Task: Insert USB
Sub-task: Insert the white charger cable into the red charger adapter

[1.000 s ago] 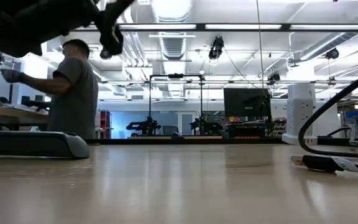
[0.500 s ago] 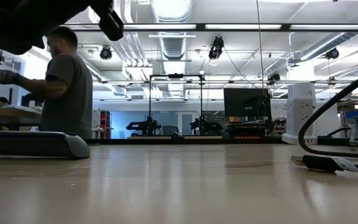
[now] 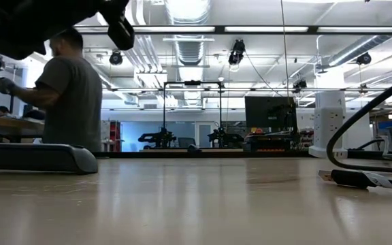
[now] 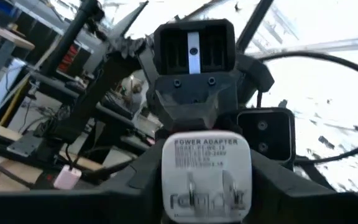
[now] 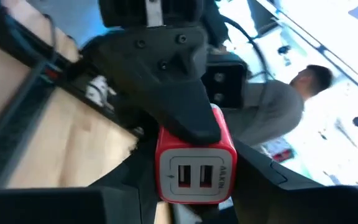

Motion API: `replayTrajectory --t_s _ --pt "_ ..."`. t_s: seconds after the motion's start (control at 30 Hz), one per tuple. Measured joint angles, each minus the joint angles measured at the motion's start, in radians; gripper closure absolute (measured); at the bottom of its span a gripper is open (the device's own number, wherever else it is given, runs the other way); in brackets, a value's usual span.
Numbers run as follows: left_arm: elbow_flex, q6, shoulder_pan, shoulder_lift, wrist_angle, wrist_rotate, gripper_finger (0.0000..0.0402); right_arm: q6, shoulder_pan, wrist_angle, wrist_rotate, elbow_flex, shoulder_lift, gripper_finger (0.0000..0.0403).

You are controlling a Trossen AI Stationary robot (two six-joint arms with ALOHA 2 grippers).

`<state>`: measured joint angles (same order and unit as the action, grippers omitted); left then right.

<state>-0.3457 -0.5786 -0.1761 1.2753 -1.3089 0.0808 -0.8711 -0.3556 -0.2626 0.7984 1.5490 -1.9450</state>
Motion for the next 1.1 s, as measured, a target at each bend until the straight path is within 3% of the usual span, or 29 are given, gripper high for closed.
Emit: replayTrajectory --t_s 0.13,0.27,0.43,0.57,0.73,0.97,1.1 --pt "0.001 0.000 0.004 -0.001 0.056 0.004 0.0146 0.094 -0.002 0.130 -0.037 0.000 0.004 0.0268" --pt "0.001 0.002 0.009 -0.001 0.124 0.007 0.0112 0.223 -0.002 0.263 -0.105 0.000 0.021 0.0268" --pt "0.001 0.067 0.013 -0.011 0.214 0.011 0.0110 0.357 0.001 0.372 -0.182 0.000 0.052 0.0268" --pt "-0.003 0.095 0.013 -0.014 0.282 0.017 0.0120 0.374 0.007 0.429 -0.208 0.000 0.060 0.0268" --pt "-0.050 0.105 0.013 -0.013 0.417 0.106 0.0128 0.378 0.031 0.470 -0.348 0.000 0.061 0.0268" --pt "-0.188 0.125 0.006 -0.009 0.792 0.154 0.0126 0.356 0.081 0.509 -0.573 0.000 0.062 0.0268" --pt "-0.222 0.160 0.000 0.000 0.822 0.147 0.0123 0.390 0.112 0.532 -0.698 0.000 0.063 0.0268"
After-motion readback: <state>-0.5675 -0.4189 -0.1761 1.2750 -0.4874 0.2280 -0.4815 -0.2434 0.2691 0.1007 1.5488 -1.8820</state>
